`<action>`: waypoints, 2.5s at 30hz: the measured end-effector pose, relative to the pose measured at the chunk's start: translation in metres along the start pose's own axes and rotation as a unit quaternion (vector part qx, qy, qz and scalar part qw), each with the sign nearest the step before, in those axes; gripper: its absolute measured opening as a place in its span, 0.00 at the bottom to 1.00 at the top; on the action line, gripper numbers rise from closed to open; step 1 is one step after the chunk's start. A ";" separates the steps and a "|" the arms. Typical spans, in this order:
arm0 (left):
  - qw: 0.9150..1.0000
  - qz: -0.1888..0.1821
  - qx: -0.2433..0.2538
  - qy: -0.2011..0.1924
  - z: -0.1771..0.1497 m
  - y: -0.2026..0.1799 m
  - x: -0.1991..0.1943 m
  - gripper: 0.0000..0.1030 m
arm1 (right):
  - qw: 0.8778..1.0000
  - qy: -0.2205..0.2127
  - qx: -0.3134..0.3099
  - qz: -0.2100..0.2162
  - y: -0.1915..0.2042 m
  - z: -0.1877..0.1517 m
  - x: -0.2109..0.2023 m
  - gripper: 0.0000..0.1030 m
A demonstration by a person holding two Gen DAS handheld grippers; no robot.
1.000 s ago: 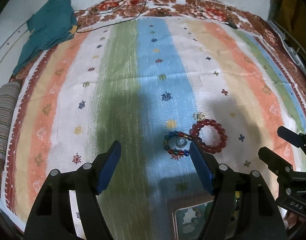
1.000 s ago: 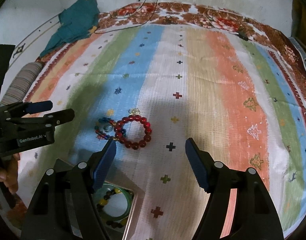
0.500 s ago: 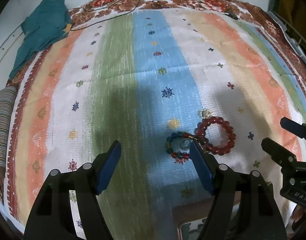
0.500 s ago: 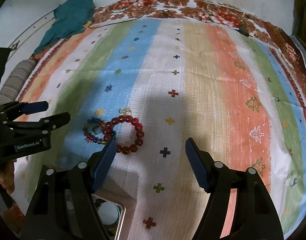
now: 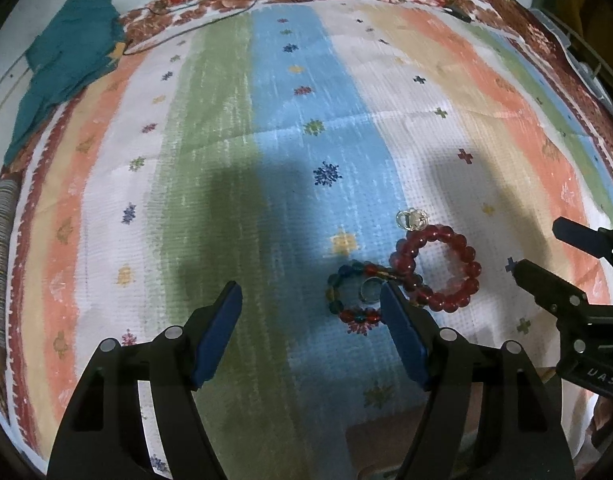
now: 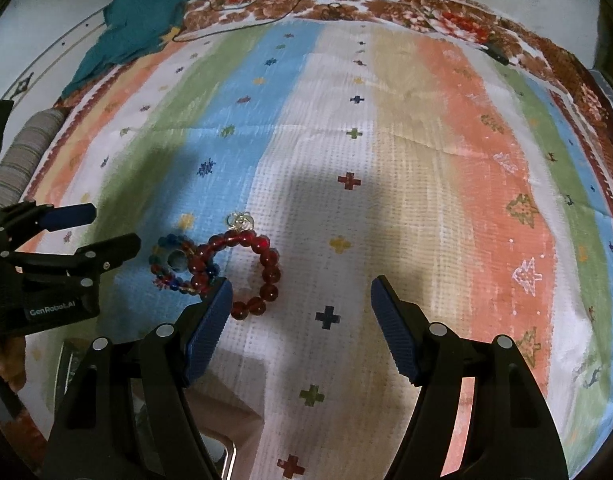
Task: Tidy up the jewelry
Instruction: 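Move both open tools to the red and multicolor bead bracelets on the cloth, then grasp the red bead bracelet with the right tool while the left tool grasps the multicolor bead bracelet, then lift both held bracelets and carry them over the silver tin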
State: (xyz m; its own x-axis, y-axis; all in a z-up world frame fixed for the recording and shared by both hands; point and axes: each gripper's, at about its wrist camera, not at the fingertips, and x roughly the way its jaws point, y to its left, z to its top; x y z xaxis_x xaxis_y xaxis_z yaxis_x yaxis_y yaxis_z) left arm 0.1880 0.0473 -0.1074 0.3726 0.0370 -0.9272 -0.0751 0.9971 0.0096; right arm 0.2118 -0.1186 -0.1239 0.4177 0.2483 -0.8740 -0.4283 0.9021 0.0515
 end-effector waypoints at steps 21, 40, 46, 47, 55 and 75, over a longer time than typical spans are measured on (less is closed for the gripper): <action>0.999 0.009 0.016 0.050 0.005 0.007 0.046 0.70 | 0.998 0.056 -0.010 -0.006 -0.002 0.006 0.051 0.69; 0.999 0.007 0.027 0.046 0.010 0.004 0.052 0.10 | 0.998 0.041 -0.036 -0.009 0.014 0.009 0.057 0.14; 0.999 0.008 0.027 0.041 0.011 0.003 0.042 0.09 | 0.999 0.030 -0.036 -0.008 0.015 0.008 0.049 0.14; 0.999 0.006 0.027 0.038 0.012 0.003 0.040 0.09 | 0.999 0.026 -0.036 -0.008 0.016 0.008 0.046 0.14; 1.000 -0.012 0.023 0.004 0.009 0.000 0.004 0.09 | 0.999 -0.002 -0.037 -0.012 0.019 0.007 0.021 0.14; 0.998 -0.027 0.031 -0.052 0.007 -0.015 -0.047 0.09 | 0.998 -0.061 -0.001 0.004 0.016 0.000 -0.028 0.14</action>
State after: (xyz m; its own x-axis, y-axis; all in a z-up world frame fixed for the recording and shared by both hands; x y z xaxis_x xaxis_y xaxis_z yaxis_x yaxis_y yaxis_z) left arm 0.1783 0.0308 -0.0608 0.4692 -0.0136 -0.8830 0.0030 0.9999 -0.0137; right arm 0.1930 -0.1117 -0.0987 0.5093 0.2966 -0.8079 -0.4334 0.8994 0.0570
